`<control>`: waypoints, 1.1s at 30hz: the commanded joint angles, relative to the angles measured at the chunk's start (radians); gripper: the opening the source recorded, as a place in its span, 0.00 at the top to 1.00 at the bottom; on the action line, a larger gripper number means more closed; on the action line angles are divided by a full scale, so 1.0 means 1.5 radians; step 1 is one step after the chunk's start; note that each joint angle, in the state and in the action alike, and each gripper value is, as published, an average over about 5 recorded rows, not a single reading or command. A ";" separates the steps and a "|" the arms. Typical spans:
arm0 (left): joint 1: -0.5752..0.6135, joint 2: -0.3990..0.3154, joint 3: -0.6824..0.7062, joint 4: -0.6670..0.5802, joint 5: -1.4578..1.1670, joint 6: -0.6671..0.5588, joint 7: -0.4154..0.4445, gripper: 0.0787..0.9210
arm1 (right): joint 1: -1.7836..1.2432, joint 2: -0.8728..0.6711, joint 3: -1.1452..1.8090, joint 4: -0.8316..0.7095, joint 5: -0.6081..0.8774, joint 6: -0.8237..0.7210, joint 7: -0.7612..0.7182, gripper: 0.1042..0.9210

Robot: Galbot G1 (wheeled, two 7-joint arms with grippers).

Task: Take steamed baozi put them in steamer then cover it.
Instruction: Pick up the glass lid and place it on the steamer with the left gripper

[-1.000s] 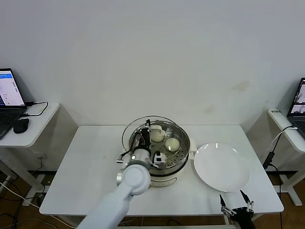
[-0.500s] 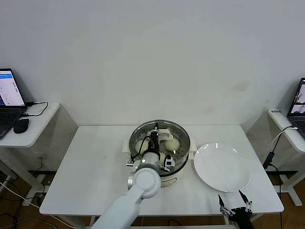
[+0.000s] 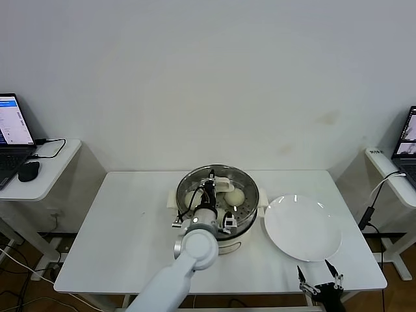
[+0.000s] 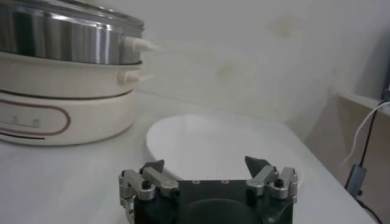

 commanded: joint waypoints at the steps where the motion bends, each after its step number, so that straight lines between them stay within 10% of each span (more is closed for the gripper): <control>1: 0.003 -0.009 -0.003 0.003 0.003 -0.001 -0.003 0.91 | 0.002 0.002 -0.004 0.000 -0.001 0.000 0.000 0.12; 23: 0.013 -0.021 -0.009 0.006 -0.003 -0.008 -0.024 0.91 | 0.001 -0.002 -0.005 -0.003 0.000 0.002 -0.003 0.12; 33: 0.050 -0.005 -0.018 -0.068 -0.027 -0.007 -0.040 0.62 | 0.000 -0.002 -0.009 -0.003 -0.003 0.003 -0.003 0.12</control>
